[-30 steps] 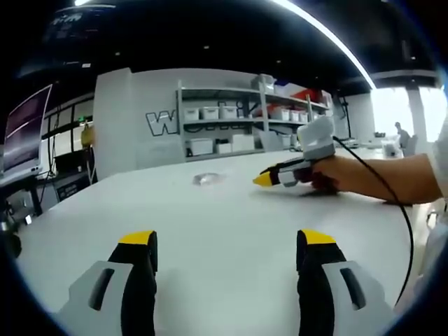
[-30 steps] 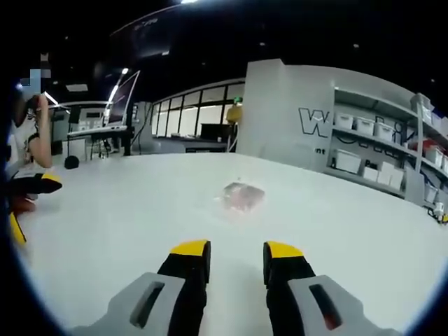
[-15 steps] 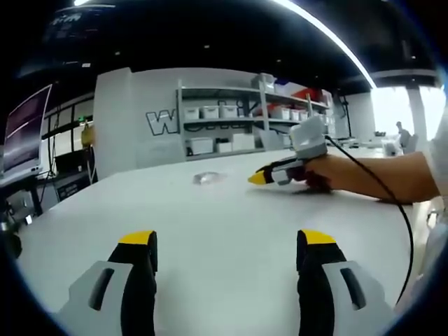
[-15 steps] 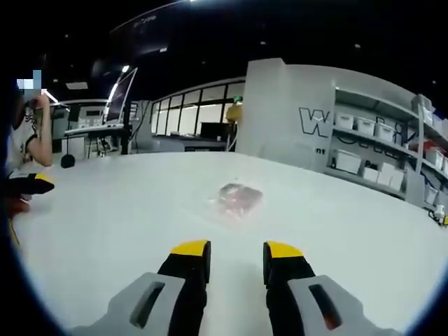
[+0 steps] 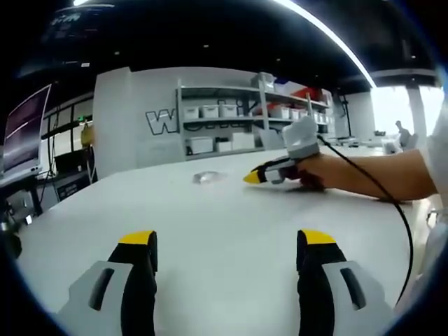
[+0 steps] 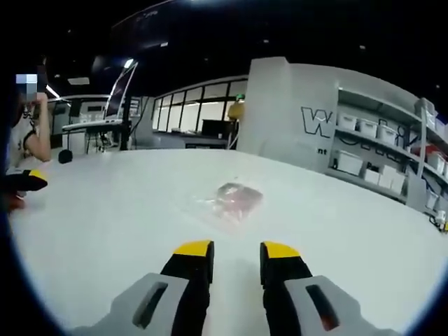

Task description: Open the resealable bag by pulling the two sides of the seal apart until the entire bag opening is separated and visibly accessible.

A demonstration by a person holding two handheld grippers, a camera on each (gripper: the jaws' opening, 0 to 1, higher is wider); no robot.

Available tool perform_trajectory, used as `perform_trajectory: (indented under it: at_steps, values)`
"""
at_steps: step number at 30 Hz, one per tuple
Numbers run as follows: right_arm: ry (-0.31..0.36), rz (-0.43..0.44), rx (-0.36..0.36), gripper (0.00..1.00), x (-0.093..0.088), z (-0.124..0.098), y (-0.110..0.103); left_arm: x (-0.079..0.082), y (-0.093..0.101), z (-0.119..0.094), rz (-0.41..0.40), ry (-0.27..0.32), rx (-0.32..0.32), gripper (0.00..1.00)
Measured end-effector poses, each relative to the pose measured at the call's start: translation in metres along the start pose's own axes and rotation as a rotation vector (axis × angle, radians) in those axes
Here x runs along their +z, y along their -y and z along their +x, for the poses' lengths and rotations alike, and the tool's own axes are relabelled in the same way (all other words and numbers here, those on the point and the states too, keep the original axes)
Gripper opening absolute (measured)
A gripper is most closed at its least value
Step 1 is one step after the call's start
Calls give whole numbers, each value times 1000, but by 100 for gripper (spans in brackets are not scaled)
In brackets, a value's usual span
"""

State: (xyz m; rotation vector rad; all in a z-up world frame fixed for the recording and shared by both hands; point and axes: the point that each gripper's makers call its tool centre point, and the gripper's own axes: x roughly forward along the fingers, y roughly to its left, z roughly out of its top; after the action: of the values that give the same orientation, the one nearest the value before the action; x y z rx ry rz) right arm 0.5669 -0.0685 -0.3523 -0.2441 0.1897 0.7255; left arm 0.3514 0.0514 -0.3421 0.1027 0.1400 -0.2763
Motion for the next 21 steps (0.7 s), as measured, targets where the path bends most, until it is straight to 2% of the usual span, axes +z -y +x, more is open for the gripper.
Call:
perform_trajectory:
  at_steps: [14,21]
  values:
    - [5,-7,8,23,1,1,-3,0,0,0,0,1,-2,81]
    - [-1,-5,17,23,4,14,2,0,1,0,2,-4,-6,81]
